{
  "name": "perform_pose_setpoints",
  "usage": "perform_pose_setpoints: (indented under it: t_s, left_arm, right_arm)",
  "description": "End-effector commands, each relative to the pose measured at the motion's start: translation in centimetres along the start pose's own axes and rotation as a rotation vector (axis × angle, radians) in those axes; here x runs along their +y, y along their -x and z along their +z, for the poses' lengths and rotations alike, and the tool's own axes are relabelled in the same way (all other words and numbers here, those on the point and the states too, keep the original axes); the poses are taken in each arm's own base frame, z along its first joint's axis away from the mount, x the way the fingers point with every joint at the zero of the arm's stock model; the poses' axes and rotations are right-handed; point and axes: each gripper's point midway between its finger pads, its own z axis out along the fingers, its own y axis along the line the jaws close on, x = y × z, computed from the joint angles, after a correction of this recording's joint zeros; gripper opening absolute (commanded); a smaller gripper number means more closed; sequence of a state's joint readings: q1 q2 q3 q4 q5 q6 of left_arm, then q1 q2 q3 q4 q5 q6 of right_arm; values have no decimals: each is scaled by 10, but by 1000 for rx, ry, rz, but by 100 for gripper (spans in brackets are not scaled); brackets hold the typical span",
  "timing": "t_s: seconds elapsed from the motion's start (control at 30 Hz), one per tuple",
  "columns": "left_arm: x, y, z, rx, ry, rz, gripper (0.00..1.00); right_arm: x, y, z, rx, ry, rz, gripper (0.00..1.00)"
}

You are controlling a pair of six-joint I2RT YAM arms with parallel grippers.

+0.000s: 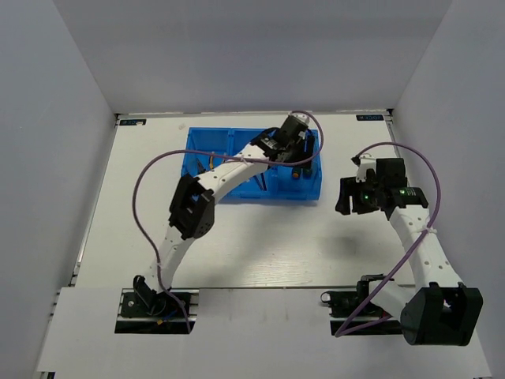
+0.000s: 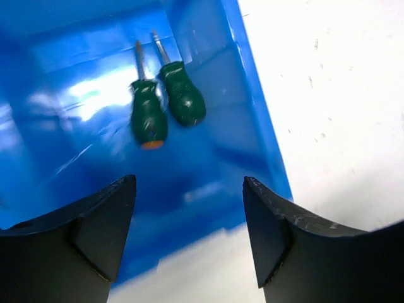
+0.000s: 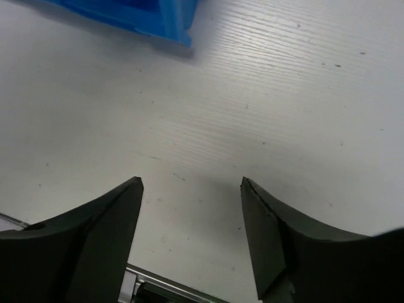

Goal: Sort the tools into containers

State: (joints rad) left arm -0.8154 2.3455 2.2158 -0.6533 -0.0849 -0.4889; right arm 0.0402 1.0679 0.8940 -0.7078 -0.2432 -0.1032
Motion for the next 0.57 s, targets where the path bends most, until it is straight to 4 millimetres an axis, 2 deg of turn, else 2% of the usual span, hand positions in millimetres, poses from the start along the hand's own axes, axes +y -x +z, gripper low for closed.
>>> perform_pose_setpoints:
  t_s: [0.0,0.03,0.07,0.1,0.13,0.17,0.2,0.23,0.3,0.33,0.37,0.4,0.43,0.47,0.53]
  left_arm:
    - [-33,80,-121,-245,-89,23,79]
    - [-18,63,-123,-217,-49,26,79]
    - [-19,79,-171,-295,-77,14,76]
    - [-14,73,-188,-304,-82,12,73]
    - [10,32,-179,-231,-30,14,66]
    - [20,20,-192,-234,-21,13,62]
    - [23,22,-236,-307,-62,-16,55]
    - [50,-28,-224,-226,-7,-32,42]
    - [73,-61,-240,-221,18,-77,40]
    - [92,-87,-256,-227,35,-117,44]
    - [100,-97,-264,-235,40,-139,61]
    - [115,-122,-264,-198,78,-156,73]
    - [121,-125,-272,-217,88,-183,82]
    - [123,-123,-287,-262,68,-204,92]
    - [134,-128,-298,-277,102,-222,98]
  right_arm:
    - [17,-1,-2,-25,102,-57,71]
    - [19,-2,-1,-20,113,-55,77]
    - [19,-5,1,-13,115,-39,79]
    - [20,-5,0,-15,116,-33,79]
    - [20,-5,0,-16,115,-19,91]
    - [20,-7,1,-13,110,-15,91]
    - [20,-8,1,-16,106,-8,91]
    - [19,-9,1,-17,99,5,91]
    - [17,-13,1,-15,85,9,91]
    - [17,-17,2,-7,84,13,91]
    - [17,-16,-1,-23,81,11,91]
    - [17,-17,-1,-23,77,15,91]
    - [18,-22,1,-14,74,35,91]
    - [13,-21,1,-18,44,51,91]
    - [11,-24,1,-12,30,62,91]
